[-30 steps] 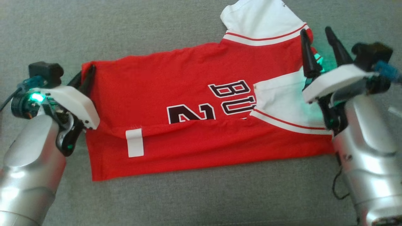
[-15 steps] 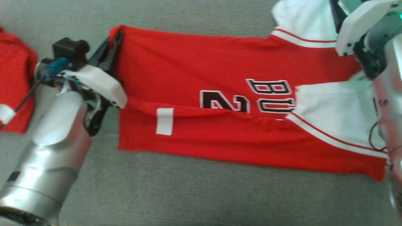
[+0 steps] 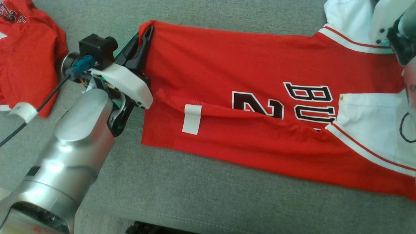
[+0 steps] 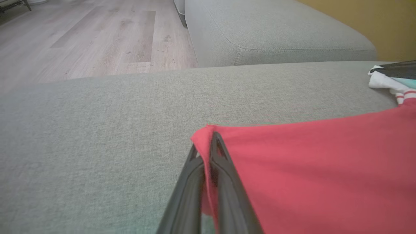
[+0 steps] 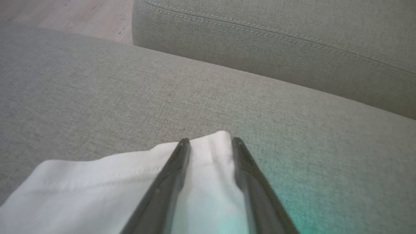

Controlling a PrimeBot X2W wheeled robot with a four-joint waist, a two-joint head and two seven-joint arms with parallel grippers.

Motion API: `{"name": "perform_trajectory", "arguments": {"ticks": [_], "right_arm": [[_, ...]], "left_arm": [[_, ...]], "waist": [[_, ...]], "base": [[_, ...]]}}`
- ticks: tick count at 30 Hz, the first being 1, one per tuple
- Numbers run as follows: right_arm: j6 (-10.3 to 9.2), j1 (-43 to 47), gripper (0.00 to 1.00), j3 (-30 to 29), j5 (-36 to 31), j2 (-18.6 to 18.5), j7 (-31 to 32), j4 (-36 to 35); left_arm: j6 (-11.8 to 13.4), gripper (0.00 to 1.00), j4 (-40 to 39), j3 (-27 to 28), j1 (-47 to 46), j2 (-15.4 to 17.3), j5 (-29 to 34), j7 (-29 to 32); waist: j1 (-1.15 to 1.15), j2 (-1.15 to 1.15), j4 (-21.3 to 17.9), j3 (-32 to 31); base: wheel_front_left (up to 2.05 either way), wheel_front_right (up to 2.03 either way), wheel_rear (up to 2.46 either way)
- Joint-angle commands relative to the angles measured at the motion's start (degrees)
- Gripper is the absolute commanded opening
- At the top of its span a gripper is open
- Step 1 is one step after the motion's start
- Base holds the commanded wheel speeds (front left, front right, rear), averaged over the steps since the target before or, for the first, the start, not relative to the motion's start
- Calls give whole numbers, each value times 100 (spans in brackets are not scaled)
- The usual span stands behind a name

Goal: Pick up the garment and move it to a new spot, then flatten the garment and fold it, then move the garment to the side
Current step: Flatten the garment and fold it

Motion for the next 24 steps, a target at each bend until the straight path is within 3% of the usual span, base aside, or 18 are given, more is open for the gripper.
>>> {"name": "perform_trajectory", "arguments": {"ticks": [1, 5, 10, 14, 19, 24], "right_arm": [[-4, -41, 0, 61, -65, 36, 14, -28], [-4, -117, 0, -130, -199, -53, -365, -10], [-4, -268, 0, -647, -485, 45, -1766, -284], [-4, -209, 0, -698, -529, 229, -2302, -294], [-4, 106, 0, -539, -88, 548, -2972, -480], [-4, 1237, 0, -190, 743, 634, -3137, -1248]], "left_arm": [[10, 0, -6, 111, -256, 247, -94, -101], [10, 0, 107, 38, -327, 263, -215, -249], [87, 0, 165, 316, -514, 331, -86, -548], [134, 0, 78, 507, -410, 393, 63, -571], [390, 0, -465, 1160, 122, 535, 504, -574], [518, 0, -782, 1714, 1093, 581, 920, -575]], "waist": [[0, 0, 4, 6], [0, 0, 5, -1], [0, 0, -118, -56], [0, 0, -266, -186], [0, 0, -576, -447], [0, 0, -899, -845]], "base": [[0, 0, 0], [0, 0, 0], [0, 0, 0], [0, 0, 0], [0, 0, 0], [0, 0, 0]]}}
